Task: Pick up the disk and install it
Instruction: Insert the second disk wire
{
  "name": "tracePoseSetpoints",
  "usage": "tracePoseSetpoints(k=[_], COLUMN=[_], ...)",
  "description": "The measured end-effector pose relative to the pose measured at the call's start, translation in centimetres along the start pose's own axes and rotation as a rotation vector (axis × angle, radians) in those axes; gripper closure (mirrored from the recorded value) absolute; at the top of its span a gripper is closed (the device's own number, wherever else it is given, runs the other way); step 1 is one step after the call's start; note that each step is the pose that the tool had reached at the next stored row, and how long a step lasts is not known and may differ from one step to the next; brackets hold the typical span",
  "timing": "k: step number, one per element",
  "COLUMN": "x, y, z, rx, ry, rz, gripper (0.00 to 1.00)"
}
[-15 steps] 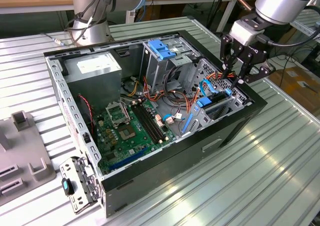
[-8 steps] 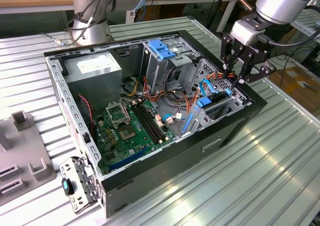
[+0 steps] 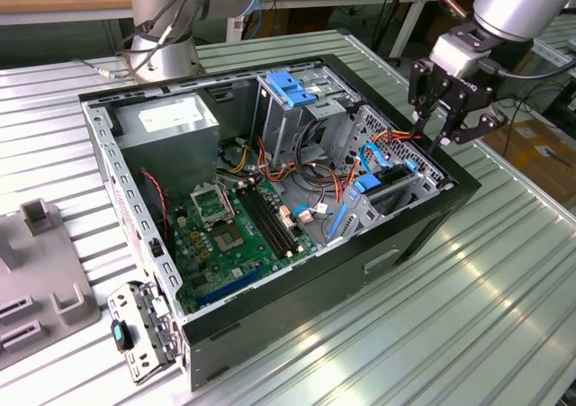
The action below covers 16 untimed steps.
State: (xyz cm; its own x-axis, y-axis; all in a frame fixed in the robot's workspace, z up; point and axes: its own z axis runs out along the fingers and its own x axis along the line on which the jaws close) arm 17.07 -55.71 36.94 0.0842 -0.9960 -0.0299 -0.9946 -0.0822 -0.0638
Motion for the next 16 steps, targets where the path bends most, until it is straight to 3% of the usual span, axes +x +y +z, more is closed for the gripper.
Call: tracePoseSetpoints(k=[8, 11, 16], x=[0.1, 0.11, 0.12], y=[-1.63, -1.72, -1.9], z=[0.1, 0.1, 0.11], rx=[-0.0004, -0.0005, -0.0032], ry=[-0.0007, -0.0009, -0.006], rz=[-0.011, -0.014, -0.092], gripper=[0.58, 0.58, 0.58])
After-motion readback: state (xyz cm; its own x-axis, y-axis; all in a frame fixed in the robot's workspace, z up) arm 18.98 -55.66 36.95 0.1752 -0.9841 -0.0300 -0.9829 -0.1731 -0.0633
